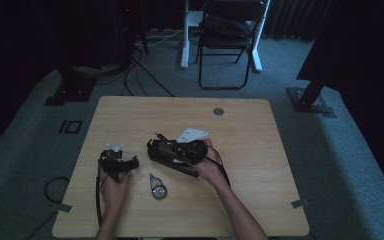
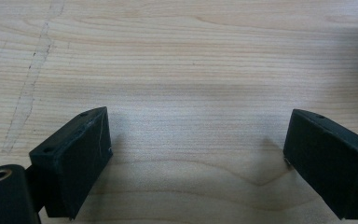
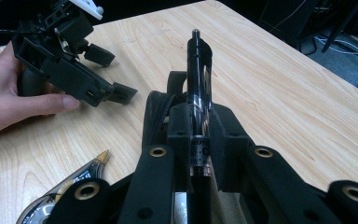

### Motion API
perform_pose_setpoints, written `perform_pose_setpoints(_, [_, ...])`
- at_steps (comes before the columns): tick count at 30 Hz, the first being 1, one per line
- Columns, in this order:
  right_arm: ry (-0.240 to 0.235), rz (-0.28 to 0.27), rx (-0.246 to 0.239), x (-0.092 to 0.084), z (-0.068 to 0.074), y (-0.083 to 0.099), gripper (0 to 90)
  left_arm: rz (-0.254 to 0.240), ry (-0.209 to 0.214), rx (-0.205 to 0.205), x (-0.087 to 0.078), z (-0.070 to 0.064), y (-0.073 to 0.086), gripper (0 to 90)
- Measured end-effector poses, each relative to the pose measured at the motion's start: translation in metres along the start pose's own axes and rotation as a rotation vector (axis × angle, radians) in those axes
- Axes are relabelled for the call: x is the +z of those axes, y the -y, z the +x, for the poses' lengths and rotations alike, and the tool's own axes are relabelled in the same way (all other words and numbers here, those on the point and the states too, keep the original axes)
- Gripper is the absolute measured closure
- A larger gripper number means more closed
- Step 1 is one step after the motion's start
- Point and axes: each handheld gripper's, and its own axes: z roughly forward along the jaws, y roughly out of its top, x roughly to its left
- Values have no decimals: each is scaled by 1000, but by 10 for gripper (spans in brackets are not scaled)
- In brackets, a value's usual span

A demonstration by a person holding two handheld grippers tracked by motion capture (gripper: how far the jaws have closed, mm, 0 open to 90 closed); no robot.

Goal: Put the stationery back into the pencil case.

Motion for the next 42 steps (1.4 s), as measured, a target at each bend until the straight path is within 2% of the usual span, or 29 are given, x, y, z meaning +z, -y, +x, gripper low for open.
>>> perform_pose_setpoints(22, [-10, 45, -1, 12, -4, 5, 795, -1, 3, 2, 0, -1, 0, 78])
perform_pose_setpoints(42, [-15, 130, -15, 25, -9, 16, 793, 0, 2, 6, -1, -1, 1, 78])
